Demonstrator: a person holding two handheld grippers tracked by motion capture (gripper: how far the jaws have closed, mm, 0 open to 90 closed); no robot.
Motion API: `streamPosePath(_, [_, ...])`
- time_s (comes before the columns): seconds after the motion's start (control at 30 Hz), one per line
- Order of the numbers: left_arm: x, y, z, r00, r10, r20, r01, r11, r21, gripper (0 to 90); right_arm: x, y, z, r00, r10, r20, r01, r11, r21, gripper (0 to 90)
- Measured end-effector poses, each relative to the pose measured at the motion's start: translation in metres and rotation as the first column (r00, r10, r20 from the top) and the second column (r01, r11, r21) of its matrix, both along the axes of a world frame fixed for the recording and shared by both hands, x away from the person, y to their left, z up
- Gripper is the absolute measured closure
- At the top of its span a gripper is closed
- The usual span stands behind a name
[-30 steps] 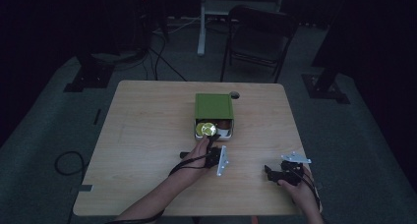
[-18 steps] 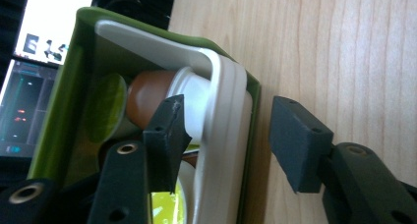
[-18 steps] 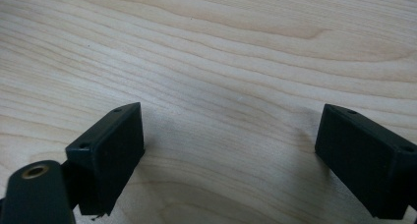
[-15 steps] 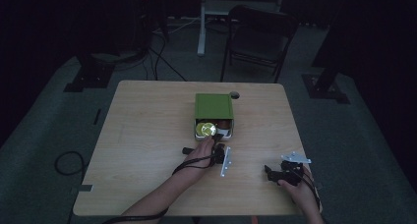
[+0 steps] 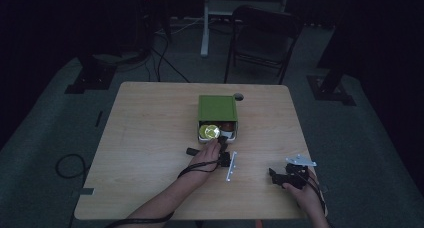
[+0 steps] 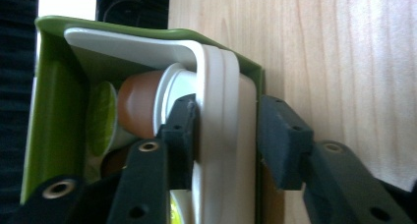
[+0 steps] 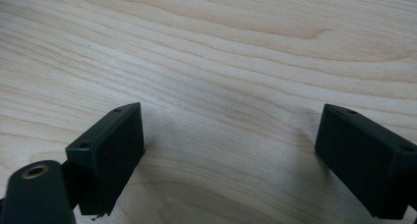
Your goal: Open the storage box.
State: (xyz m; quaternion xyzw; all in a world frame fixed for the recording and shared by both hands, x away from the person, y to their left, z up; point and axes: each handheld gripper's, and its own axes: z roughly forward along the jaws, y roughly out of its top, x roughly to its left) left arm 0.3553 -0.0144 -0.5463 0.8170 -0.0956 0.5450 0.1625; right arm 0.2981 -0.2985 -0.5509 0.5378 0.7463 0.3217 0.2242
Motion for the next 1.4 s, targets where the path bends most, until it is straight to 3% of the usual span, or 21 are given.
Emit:
streamPosePath(0.07, [0.0, 0.0, 0.0, 1.0, 0.0, 0.001, 0.0, 1.0, -0.006, 71.5, 0.0, 0.0, 0.0, 1.0, 0.0, 0.0, 0.0, 1.0, 0.0, 10.8])
streamPosePath(0.73, [-0.003, -0.002, 0.004, 0.9998, 0.004, -0.019, -0.004, 1.0, 0.006, 72.8, 0.0, 0.0, 0.0, 1.0, 0.0, 0.0, 0.0, 1.0, 0.0, 10.8])
streamPosePath(1.4, [-0.025, 0.0, 0.005, 0.9996, -0.01, -0.025, 0.011, 0.9997, 0.022, 73.1, 0.0, 0.0, 0.0, 1.0, 0.0, 0.0, 0.0, 1.0, 0.0, 10.8])
